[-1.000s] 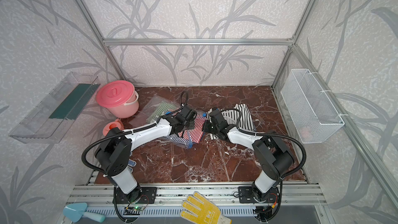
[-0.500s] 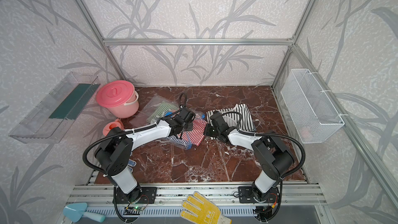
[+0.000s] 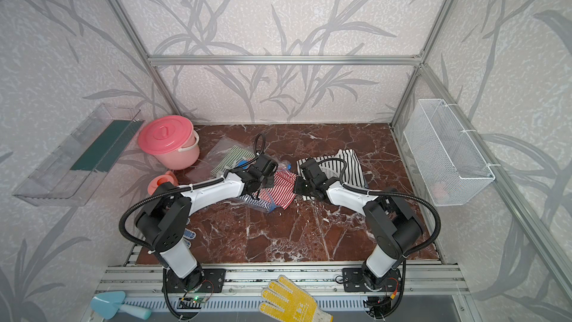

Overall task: Take the tank top out of the vacuum bag
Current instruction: Take out the tank top from the vacuum bag.

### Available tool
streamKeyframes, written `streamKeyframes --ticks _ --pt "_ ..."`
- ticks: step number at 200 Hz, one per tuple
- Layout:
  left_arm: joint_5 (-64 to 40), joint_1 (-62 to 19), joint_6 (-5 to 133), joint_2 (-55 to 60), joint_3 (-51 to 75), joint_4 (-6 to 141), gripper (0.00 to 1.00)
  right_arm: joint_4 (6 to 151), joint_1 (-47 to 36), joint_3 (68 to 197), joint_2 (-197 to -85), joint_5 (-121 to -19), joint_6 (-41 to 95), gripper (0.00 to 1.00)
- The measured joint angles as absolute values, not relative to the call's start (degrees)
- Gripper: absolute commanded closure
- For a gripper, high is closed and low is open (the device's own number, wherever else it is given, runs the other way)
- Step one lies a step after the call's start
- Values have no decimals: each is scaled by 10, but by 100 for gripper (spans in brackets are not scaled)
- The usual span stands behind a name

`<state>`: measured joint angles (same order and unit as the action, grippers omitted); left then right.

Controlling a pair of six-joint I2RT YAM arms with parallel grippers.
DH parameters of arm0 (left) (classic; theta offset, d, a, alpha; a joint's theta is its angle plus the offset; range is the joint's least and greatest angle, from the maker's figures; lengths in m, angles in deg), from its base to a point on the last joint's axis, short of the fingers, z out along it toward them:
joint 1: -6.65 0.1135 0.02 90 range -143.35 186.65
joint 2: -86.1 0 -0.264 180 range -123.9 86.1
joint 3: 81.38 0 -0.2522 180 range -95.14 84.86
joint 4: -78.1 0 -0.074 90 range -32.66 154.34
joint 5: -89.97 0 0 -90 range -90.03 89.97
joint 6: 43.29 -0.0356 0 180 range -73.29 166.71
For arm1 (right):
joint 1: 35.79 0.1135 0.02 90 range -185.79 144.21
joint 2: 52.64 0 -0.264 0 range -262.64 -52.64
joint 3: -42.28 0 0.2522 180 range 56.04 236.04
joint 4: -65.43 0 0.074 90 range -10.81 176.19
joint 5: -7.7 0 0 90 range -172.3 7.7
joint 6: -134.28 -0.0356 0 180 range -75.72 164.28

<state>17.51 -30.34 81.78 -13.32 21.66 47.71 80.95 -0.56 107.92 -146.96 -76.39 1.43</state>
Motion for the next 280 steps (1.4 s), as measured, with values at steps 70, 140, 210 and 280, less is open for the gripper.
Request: streamKeyframes --ticks 70,140,210,280 --pt "179 -291 813 -133 228 485 100 849 -6 1097 -1469 -769 19 100" --pt "179 -289 813 -127 236 494 100 865 -5 1107 -1469 -774 24 100" --pt "183 -284 813 -127 236 496 100 906 -6 1140 -1462 -790 39 100" --pt "183 -282 813 -127 236 496 100 928 -16 1144 -1448 -798 39 100"
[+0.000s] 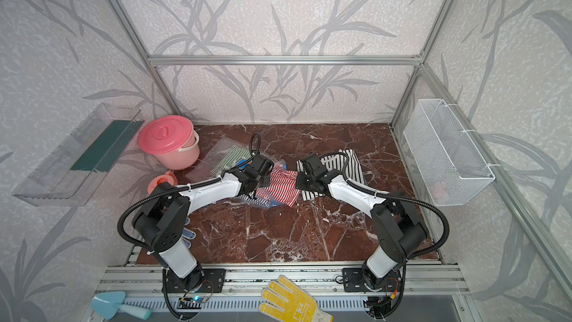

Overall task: Take the tank top out of the vacuum bag
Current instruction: Take out the tank top from the vacuum bag.

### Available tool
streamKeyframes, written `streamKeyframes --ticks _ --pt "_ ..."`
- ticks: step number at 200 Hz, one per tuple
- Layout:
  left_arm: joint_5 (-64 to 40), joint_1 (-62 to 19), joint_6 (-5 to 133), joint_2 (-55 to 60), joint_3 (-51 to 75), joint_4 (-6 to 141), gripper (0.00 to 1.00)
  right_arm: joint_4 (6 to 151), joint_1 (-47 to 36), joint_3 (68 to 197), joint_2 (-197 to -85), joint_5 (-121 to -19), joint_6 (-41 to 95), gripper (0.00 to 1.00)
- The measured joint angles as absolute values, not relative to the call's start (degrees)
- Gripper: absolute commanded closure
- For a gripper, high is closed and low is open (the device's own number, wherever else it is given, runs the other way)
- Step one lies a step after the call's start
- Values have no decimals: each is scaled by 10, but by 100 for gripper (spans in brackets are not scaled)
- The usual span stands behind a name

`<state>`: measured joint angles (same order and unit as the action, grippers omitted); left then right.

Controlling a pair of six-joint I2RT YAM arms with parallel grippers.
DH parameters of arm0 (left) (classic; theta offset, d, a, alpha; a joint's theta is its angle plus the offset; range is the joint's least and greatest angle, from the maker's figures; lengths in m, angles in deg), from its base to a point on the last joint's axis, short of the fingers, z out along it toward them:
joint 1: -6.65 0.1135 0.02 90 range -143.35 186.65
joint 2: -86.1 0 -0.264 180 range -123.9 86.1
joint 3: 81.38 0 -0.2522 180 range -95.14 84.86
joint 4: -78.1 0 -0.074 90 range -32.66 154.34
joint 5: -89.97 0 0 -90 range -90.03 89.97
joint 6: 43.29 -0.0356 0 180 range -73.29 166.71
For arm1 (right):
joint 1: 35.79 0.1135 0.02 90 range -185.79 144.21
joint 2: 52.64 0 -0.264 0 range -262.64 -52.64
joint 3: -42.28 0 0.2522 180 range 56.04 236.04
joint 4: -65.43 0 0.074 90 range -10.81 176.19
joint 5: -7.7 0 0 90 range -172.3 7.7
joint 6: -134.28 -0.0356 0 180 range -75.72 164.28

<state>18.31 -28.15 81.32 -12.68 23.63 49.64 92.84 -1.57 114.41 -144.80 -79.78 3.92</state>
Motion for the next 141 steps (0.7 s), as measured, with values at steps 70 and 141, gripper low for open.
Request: streamKeyframes --ticks 70,141 --pt "175 -278 813 -127 236 499 100 939 -21 1145 -1446 -799 41 100" --pt "170 -277 813 -127 236 499 100 944 -32 1145 -1440 -797 53 100"
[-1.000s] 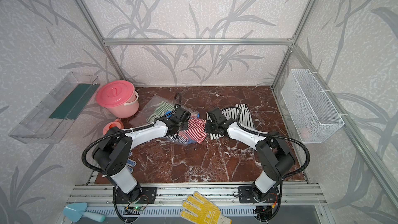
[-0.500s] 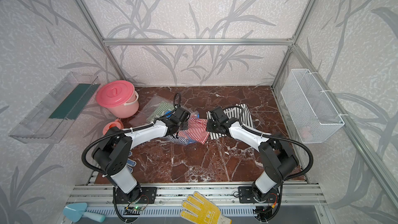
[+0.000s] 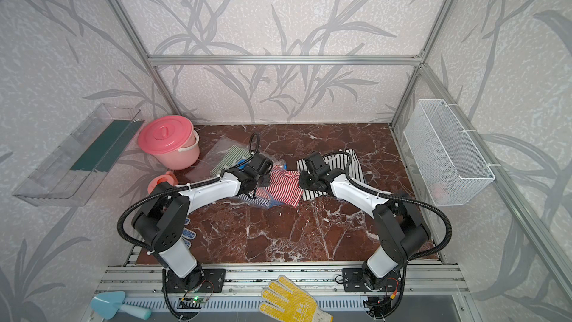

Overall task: Take the tank top out of the vacuum bag
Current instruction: Take out the tank top from the vacuum bag.

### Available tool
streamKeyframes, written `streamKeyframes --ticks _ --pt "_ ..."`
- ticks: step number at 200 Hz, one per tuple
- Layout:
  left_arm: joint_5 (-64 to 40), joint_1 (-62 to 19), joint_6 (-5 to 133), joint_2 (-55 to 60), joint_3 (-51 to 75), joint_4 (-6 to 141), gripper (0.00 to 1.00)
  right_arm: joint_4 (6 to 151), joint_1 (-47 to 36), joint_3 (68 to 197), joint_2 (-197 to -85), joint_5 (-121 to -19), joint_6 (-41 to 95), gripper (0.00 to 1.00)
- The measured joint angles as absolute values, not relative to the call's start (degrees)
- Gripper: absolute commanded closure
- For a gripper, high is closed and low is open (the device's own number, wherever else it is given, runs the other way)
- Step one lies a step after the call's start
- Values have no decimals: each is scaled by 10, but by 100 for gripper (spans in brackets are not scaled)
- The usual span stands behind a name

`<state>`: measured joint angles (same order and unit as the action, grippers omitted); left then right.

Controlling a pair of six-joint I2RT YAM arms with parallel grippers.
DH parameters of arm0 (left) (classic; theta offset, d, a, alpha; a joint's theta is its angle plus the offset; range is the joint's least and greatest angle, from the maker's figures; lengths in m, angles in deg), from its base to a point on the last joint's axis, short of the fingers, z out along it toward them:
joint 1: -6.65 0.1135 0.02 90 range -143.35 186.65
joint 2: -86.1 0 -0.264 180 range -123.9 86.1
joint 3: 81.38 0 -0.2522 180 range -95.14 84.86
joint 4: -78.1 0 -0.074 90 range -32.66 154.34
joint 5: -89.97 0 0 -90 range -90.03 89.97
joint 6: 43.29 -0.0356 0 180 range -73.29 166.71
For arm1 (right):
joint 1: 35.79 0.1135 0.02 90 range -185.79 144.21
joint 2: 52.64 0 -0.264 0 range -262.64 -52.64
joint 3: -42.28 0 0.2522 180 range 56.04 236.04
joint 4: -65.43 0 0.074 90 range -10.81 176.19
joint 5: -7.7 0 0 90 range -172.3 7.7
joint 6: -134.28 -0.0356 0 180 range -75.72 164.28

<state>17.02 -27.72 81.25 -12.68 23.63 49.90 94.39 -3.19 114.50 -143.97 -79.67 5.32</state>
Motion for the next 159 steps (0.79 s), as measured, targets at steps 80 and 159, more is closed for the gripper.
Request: streamKeyframes --ticks 80,159 --pt "168 -277 812 -127 236 501 100 958 -50 1148 -1414 -799 59 100" --pt "168 -277 812 -127 236 503 100 969 -75 1148 -1405 -798 73 100"
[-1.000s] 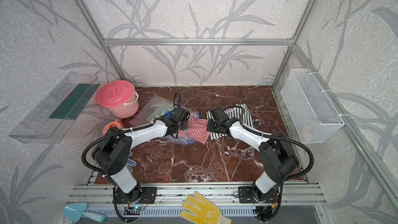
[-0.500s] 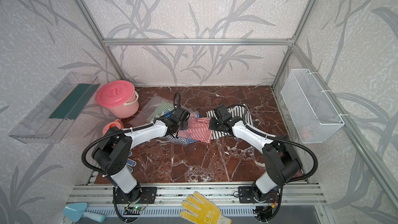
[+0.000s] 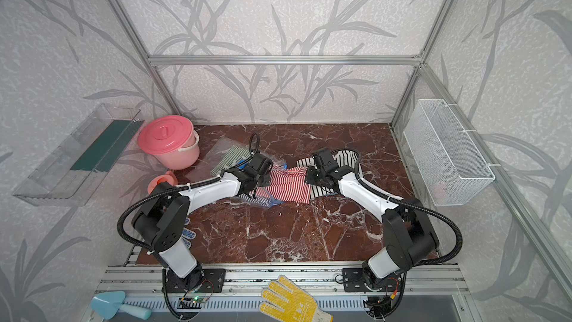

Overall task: Take the tank top out of the vacuum bag
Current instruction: Take out the tank top from the vacuum bag.

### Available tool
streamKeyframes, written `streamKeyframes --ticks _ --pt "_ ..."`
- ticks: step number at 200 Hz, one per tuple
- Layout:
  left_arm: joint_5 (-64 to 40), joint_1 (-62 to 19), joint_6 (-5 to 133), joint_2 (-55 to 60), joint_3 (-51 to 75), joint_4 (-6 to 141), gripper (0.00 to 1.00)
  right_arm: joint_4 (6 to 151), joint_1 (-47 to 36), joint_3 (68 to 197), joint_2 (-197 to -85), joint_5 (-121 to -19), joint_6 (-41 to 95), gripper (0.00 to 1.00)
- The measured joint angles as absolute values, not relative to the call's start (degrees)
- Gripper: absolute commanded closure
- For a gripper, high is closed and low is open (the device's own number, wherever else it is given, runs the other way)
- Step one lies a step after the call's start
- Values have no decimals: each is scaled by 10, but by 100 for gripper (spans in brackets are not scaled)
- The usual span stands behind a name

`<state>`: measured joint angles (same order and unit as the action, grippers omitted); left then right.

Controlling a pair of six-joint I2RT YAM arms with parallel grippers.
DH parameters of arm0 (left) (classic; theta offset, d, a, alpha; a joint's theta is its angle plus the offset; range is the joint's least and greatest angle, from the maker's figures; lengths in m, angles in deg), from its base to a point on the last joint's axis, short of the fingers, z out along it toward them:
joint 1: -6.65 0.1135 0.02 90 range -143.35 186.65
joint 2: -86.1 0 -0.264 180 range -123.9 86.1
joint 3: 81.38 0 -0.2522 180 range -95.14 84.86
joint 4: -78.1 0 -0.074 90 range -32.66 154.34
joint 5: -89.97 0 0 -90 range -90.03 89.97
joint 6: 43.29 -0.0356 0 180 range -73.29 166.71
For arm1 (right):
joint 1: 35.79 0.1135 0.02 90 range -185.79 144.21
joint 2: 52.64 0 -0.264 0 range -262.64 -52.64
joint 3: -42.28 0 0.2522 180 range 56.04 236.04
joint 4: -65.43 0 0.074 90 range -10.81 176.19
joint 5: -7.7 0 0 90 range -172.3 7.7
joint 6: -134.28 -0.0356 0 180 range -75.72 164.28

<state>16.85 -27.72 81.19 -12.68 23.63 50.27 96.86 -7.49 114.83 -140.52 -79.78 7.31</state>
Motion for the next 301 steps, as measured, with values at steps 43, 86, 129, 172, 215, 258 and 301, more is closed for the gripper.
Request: streamKeyframes --ticks 43,86,129,172,215,258,301 --pt "168 -277 812 -127 236 506 100 987 -96 1152 -1405 -797 92 100" --pt "169 -277 812 -127 236 507 100 1004 -119 1163 -1402 -798 108 100" --pt "170 -277 812 -127 236 507 100 1019 -140 1172 -1395 -802 124 100" --pt "172 -276 812 -127 236 507 100 1030 -153 1178 -1391 -804 134 100" --pt "176 -274 812 -127 236 507 100 1039 -163 1186 -1391 -805 145 100" --pt "178 -274 812 -127 236 507 100 1049 -175 1199 -1391 -808 157 100" --pt "179 -274 812 -127 236 506 100 1054 -192 1201 -1382 -809 170 100"
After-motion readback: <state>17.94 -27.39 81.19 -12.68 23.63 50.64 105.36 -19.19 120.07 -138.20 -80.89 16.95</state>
